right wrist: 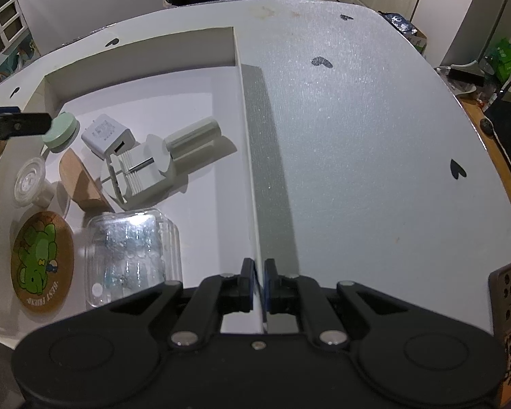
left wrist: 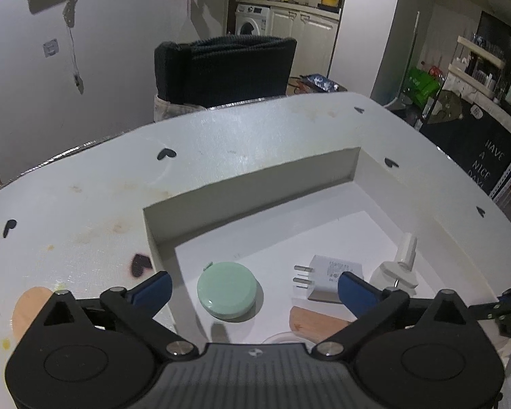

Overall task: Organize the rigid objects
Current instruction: 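Move the left gripper back to the light wooden round disc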

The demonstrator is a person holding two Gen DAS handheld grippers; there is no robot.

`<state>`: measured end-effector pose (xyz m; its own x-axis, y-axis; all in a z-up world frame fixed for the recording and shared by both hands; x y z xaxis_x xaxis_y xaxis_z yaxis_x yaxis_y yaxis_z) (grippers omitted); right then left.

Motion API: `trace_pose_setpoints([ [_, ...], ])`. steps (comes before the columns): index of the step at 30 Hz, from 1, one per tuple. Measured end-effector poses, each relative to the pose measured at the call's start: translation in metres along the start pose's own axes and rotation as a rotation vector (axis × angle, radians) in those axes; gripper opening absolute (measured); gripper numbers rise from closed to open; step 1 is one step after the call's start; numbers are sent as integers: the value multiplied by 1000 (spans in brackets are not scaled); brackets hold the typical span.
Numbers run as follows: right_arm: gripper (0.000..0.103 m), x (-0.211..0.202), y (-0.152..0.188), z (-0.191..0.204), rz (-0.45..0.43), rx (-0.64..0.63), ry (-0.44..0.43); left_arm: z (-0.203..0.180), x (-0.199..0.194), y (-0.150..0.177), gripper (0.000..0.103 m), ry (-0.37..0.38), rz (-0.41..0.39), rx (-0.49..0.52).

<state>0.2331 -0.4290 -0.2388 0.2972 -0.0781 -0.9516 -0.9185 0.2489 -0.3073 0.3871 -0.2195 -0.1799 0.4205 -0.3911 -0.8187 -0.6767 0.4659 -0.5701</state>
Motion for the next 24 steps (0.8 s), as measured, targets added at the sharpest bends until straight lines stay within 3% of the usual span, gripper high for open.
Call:
trace_pose_setpoints([
  [11, 7, 5, 1, 0, 10, 3, -5, 19, -36, -1, 103, -1, -82, -76],
  [24, 7, 6, 3, -2, 1, 21, -29, 98, -56, 12, 103, -93, -132, -219],
])
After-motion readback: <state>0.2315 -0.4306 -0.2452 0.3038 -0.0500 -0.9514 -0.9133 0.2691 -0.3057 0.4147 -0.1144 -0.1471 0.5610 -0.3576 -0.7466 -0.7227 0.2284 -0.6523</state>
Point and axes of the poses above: each gripper's, at about its wrist camera, not at the fingertips, and x roughly the way its jaws point, z to its left, y to its underside, the point moved 8 cm from there along x, roughly the way its jaws point, and after that the axes turned 6 degrees about z, right-handed, at the moved point
